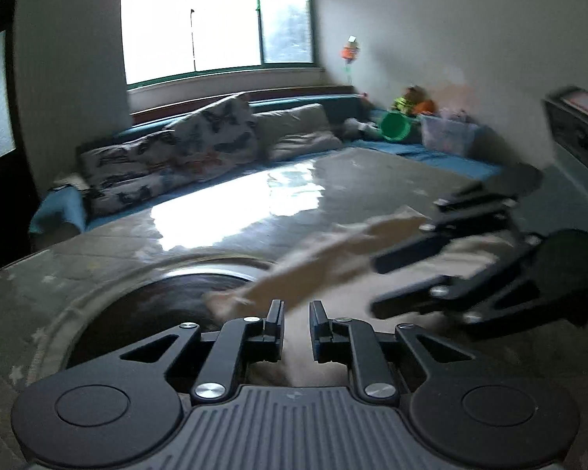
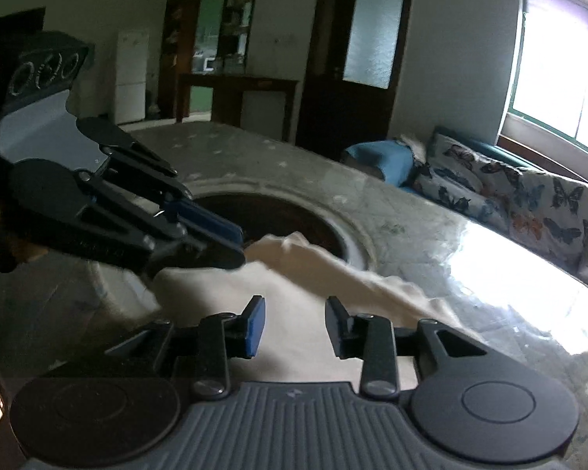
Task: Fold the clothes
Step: 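Lower the folded half and open both grippers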
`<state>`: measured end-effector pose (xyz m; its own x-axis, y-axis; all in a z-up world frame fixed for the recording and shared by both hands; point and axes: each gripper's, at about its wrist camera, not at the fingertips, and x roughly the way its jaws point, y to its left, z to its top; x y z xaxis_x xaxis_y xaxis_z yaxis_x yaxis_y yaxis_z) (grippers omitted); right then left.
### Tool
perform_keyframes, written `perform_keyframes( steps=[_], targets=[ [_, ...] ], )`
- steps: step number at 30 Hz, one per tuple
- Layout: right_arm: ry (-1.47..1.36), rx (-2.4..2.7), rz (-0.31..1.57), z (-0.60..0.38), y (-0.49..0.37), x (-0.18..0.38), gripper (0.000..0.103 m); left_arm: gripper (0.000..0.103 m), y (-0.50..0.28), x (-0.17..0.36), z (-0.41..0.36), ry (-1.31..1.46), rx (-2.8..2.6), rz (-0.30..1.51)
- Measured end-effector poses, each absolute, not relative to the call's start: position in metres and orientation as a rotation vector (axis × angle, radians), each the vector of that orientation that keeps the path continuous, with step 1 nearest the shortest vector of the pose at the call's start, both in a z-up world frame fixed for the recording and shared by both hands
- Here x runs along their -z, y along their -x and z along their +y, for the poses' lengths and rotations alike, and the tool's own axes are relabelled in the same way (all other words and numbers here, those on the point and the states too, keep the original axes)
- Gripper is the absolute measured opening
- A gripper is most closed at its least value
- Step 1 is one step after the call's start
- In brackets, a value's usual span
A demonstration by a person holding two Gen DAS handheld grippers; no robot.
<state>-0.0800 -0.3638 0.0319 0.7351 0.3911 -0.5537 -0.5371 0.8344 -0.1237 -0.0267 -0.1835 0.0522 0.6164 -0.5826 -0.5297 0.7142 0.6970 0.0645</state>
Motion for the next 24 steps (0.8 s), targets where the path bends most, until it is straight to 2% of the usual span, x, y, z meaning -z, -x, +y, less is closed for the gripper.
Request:
perform_keyframes(
  steps=[12, 24],
  targets=[
    [0.328, -0.519, 0.555, -0.351, 0.082, -0.013, 0.034, 0.016, 0.036, -0.02, -0.187, -0.337, 0.746, 0.535],
    [0.192, -0.395, 0.582, -0.411, 0.121, -0.031, 0.035, 0.016, 0.047, -0.042, -0.203, -0.307, 0.817, 0.494]
  ],
)
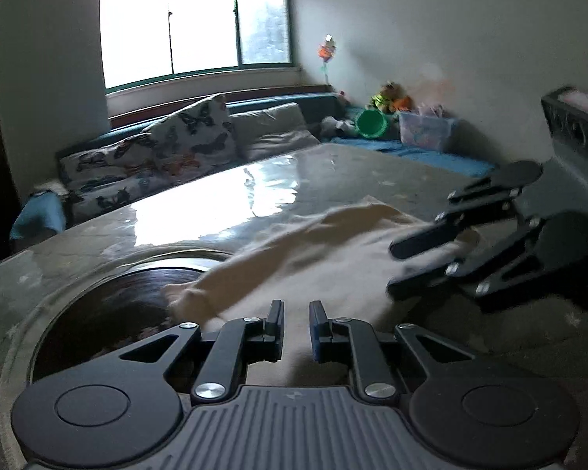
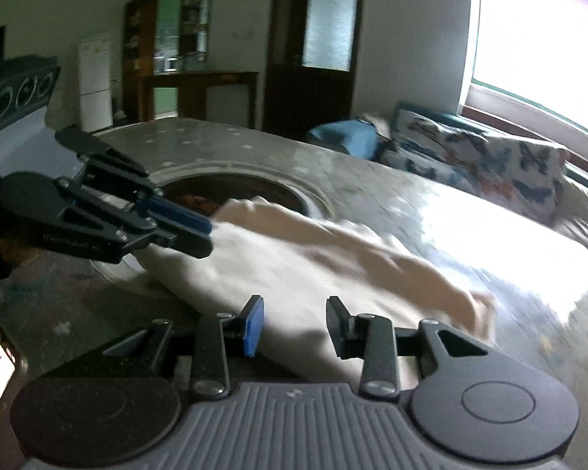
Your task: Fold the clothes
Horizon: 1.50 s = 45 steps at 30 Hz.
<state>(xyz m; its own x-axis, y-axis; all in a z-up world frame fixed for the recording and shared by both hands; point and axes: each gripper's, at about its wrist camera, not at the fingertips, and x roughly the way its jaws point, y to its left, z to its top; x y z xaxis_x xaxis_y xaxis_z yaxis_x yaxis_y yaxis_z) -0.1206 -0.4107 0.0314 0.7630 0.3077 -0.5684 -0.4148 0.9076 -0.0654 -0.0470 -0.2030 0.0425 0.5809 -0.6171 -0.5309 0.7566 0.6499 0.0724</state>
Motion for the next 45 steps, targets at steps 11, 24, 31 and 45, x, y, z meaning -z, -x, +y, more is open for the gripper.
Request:
perform_keyframes(
  steps=[11, 24, 31, 45],
  targets=[
    [0.066, -0.3, 0.639, -0.462, 0.132, -0.017, 0.039, 0.017, 0.046, -0.026, -0.209, -0.339, 0.823, 0.529],
    [-0.076, -0.281, 0.671, -0.484, 0.115, -0.018, 0.031, 0.018, 0.04, -0.032, -0.21, -0.328, 0.832, 0.529],
    [-0.118, -0.278, 0.652, -0.494, 0.116, -0.035, 0.031, 0.019, 0.039, -0.026, -0.21, -0.336, 0.833, 0.538],
    [-0.226, -0.27, 0.68, -0.52, 0.11, -0.023, 0.015, 0.019, 0.039, -0.026, -0.213, -0.339, 0.828, 0.54]
  ],
)
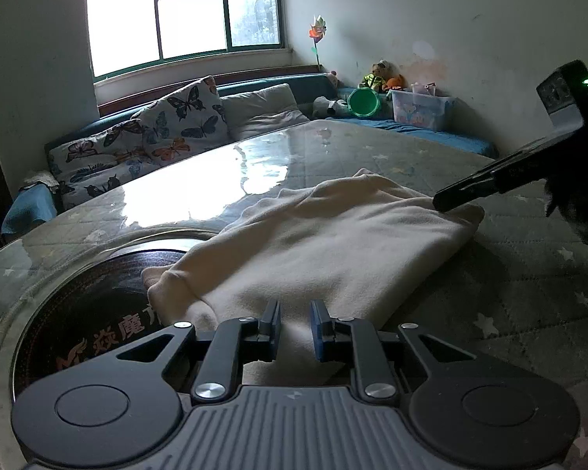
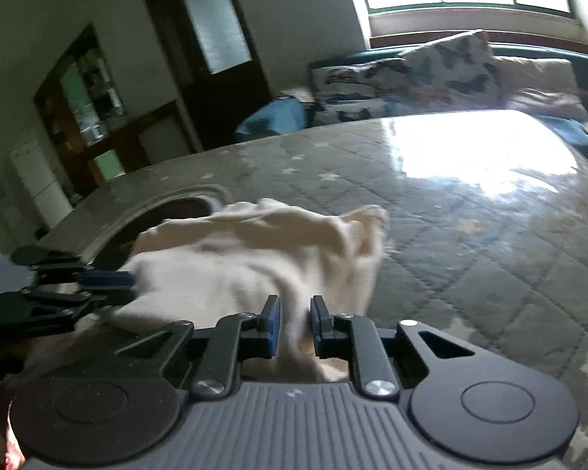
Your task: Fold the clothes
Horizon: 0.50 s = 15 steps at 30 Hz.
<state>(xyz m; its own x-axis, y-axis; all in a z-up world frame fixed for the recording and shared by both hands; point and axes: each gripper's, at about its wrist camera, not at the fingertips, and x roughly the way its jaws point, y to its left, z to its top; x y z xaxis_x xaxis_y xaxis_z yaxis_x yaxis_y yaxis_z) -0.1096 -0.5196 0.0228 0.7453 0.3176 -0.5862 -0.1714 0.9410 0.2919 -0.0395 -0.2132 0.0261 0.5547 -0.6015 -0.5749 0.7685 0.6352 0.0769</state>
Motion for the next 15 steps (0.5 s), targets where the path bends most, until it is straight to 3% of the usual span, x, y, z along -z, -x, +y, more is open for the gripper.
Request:
perform_keyframes(
  steps=[15],
  targets=[
    [-0.186, -0.23, 0.683, -0.526, 0.105, -0.023, 0.016, 0.021, 0.04, -0.025, -0.213, -0.336, 0.823, 0.539]
  ],
)
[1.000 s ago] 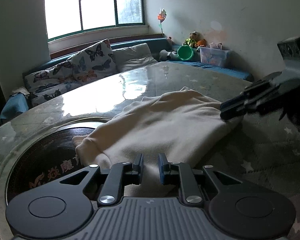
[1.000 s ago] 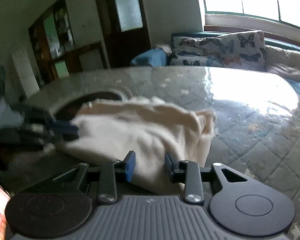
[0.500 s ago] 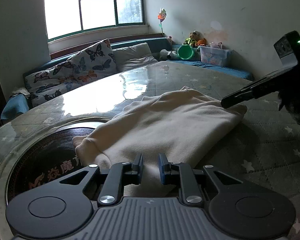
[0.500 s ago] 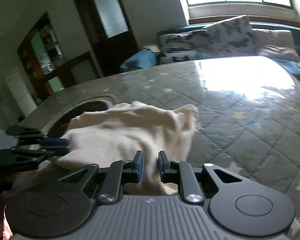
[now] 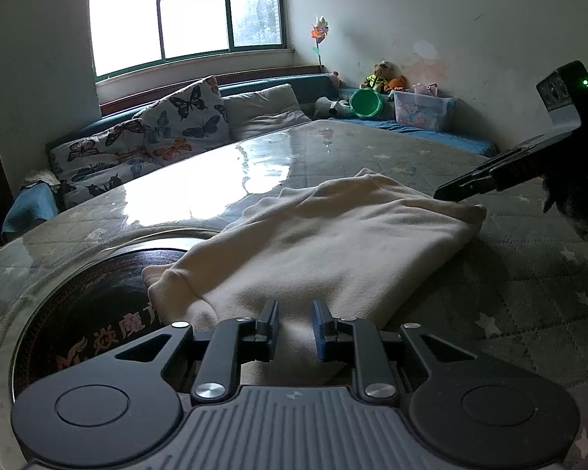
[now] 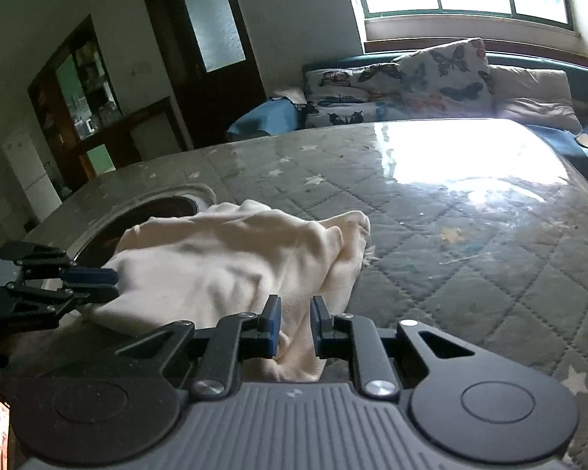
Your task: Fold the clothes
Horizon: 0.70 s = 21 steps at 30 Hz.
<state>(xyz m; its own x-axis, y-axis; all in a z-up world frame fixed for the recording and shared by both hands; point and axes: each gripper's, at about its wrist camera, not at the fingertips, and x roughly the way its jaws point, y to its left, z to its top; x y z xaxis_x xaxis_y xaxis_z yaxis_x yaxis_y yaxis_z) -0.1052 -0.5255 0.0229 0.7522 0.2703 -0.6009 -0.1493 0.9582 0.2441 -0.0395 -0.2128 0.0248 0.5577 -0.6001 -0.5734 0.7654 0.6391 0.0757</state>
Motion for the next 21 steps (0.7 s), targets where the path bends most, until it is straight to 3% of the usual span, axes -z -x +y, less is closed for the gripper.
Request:
perform_keyframes(
  steps=[11, 13, 14, 21],
  targets=[
    [-0.263, -0.257, 0.719, -0.532, 0.095, -0.01, 0.016, 0.022, 0.038, -0.024, -0.214, -0.339, 0.823, 0.539],
    [-0.289, -0.258, 0.721, -0.534, 0.095, -0.009, 0.003, 0.022, 0.039, -0.024, -0.214, -0.34, 0.824, 0.538],
    [-0.289, -0.254, 0.723, -0.533, 0.095, -0.01, 0.003, 0.022, 0.039, -0.024, -0.214, -0.34, 0.824, 0.538],
    [0.009, -0.14, 0.606, -0.505, 0.109, -0.037, 0.001, 0.022, 0.04, -0.023, -0.214, -0.35, 0.826, 0.532]
  ],
)
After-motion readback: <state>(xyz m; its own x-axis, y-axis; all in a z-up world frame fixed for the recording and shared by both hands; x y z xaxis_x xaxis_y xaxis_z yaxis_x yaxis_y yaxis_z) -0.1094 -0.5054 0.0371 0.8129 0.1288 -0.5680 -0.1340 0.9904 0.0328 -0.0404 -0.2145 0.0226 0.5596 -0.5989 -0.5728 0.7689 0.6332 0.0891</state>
